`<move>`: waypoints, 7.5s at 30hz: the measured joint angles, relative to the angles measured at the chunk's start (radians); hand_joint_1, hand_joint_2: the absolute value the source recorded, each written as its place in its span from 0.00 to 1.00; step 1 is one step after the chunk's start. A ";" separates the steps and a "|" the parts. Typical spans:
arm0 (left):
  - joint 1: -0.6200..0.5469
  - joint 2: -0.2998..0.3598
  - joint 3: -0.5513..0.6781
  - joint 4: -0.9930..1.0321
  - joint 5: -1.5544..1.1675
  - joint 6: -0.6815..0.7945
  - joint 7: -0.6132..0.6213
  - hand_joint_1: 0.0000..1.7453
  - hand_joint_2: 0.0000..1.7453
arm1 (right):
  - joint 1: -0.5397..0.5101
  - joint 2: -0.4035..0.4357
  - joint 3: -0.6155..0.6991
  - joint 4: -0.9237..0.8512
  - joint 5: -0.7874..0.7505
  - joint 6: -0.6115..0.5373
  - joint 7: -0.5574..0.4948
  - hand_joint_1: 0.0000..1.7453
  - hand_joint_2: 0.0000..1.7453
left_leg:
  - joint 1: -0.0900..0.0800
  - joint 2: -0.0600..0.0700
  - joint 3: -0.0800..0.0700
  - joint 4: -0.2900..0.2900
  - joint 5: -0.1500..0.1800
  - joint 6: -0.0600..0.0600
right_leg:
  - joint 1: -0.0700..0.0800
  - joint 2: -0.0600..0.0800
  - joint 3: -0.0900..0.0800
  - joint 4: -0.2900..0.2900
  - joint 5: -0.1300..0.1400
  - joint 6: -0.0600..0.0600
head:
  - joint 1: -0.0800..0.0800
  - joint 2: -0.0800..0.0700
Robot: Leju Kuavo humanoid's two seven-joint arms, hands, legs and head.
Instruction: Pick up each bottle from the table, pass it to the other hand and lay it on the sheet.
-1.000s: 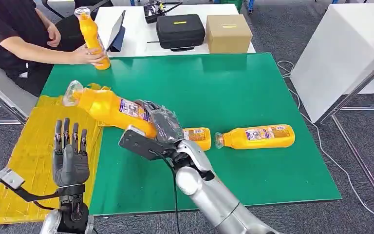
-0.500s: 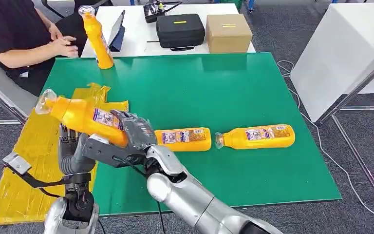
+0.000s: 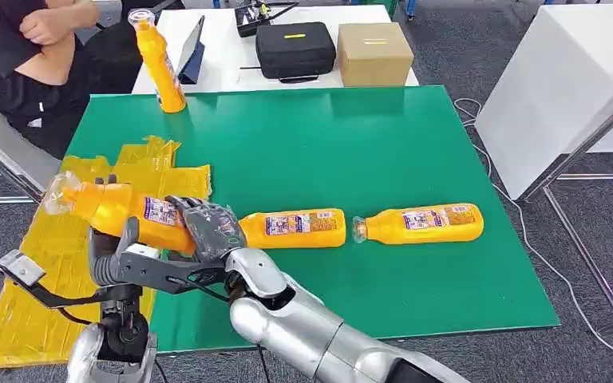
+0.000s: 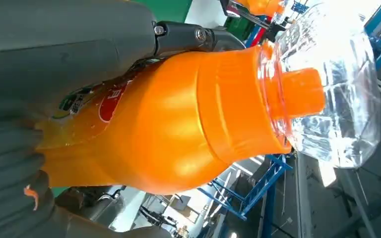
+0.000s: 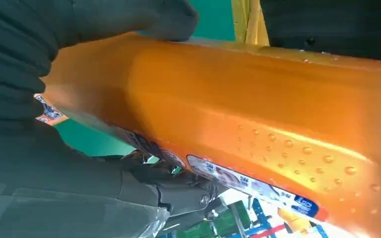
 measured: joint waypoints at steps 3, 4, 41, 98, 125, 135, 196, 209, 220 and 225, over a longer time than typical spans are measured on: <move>0.000 0.000 0.002 0.000 0.000 0.000 0.000 0.00 1.00 | -0.005 0.000 0.008 0.005 0.000 0.000 0.002 1.00 1.00 | 0.000 0.000 0.000 0.000 0.000 0.000 | 0.000 0.000 0.000 0.000 0.000 0.000 | 0.000 0.000; 0.000 0.000 0.003 0.000 0.000 0.000 0.001 0.00 1.00 | -0.006 0.000 0.009 0.007 0.001 0.000 0.003 1.00 1.00 | 0.000 0.000 0.000 0.000 0.000 0.000 | 0.000 0.000 0.000 0.000 0.000 0.000 | 0.000 0.000; 0.031 0.018 0.000 0.013 -0.179 -0.029 0.035 1.00 1.00 | 0.154 -0.002 -0.072 -0.097 0.323 0.082 0.018 1.00 1.00 | 0.000 0.001 -0.001 0.000 0.000 0.000 | 0.000 0.001 -0.002 0.000 0.000 0.000 | 0.000 0.000; -0.108 0.168 0.159 0.150 -0.645 0.354 -0.151 1.00 1.00 | 0.411 -0.225 -0.449 -0.575 0.295 -0.162 -0.233 0.00 0.00 | 0.000 0.000 0.000 0.000 0.000 0.000 | 0.000 0.001 0.000 0.000 0.001 0.000 | 0.000 0.000; -0.212 0.266 0.195 0.409 -1.344 0.723 -0.088 1.00 1.00 | 0.659 -0.463 -0.799 -0.809 0.196 -0.098 -0.316 0.00 0.00 | 0.000 -0.002 -0.003 0.001 0.001 0.000 | 0.000 -0.001 -0.002 0.000 0.001 0.000 | 0.000 0.000; -0.221 0.233 0.197 0.477 -1.552 0.723 -0.110 1.00 1.00 | 0.629 -0.467 -0.802 -0.789 0.192 -0.062 -0.330 0.00 0.00 | 0.000 -0.002 -0.003 0.000 0.001 0.000 | 0.000 -0.001 -0.002 0.000 0.001 0.000 | 0.000 0.000; -0.356 0.155 0.259 1.054 -1.528 0.733 -0.170 0.00 0.00 | 0.343 -0.518 -0.599 -0.438 0.065 0.101 -0.346 0.00 0.00 | -0.001 0.000 0.015 -0.003 0.001 -0.001 | 0.000 0.000 0.013 0.002 0.000 0.000 | 0.000 0.000; -0.258 0.100 0.146 0.747 -1.146 0.597 -0.261 0.00 0.00 | 0.404 -0.507 -0.588 -0.466 0.130 0.097 -0.303 0.00 0.00 | -0.002 -0.001 0.007 -0.002 0.002 -0.001 | -0.001 0.000 0.006 0.002 0.001 0.000 | 0.000 0.000; -0.110 0.095 0.084 0.186 -0.666 0.514 -0.345 0.00 0.00 | 0.408 -0.480 -0.546 -0.447 0.198 0.096 -0.254 0.00 1.00 | -0.002 -0.001 0.004 -0.002 0.002 -0.001 | 0.000 0.000 0.003 0.002 0.000 0.000 | 0.000 0.000; -0.027 0.094 0.083 -0.001 -0.621 0.501 -0.358 0.00 0.00 | 0.373 -0.424 -0.503 -0.380 0.256 0.097 -0.217 0.00 1.00 | -0.001 0.000 0.004 -0.002 0.002 -0.001 | 0.000 0.000 0.002 0.002 0.000 0.000 | 0.000 0.000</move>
